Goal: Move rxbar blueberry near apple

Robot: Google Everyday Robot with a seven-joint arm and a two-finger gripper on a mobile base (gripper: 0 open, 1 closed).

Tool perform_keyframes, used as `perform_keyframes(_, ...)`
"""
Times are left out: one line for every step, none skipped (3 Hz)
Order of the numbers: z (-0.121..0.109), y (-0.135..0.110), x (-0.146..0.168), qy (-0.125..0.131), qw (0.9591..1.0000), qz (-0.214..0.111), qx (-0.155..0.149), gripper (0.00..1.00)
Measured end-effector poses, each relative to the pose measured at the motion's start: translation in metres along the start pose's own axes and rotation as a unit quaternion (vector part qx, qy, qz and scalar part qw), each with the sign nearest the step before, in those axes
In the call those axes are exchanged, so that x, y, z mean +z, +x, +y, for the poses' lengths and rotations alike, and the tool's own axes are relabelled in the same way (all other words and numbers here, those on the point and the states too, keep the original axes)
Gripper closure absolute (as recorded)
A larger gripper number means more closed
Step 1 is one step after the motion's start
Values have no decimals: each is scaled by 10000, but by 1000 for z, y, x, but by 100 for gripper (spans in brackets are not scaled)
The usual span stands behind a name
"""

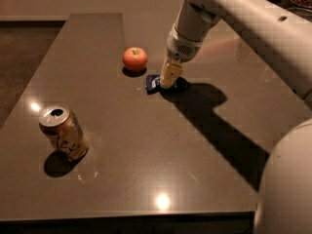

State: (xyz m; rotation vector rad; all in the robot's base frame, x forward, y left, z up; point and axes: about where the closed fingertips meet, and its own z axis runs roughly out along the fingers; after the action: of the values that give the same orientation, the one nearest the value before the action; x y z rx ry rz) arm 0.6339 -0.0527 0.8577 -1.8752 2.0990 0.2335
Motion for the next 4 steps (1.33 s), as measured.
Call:
perform_keyframes(-14, 0, -1, 108, 9999, 24, 130, 63)
perform_keyframes(-15, -1, 1, 115, 9998, 24, 141, 40)
perform_keyframes(-16, -2, 3, 105, 9998, 24, 137, 16)
perform_keyframes(-16, -2, 6, 95, 9999, 23, 133, 0)
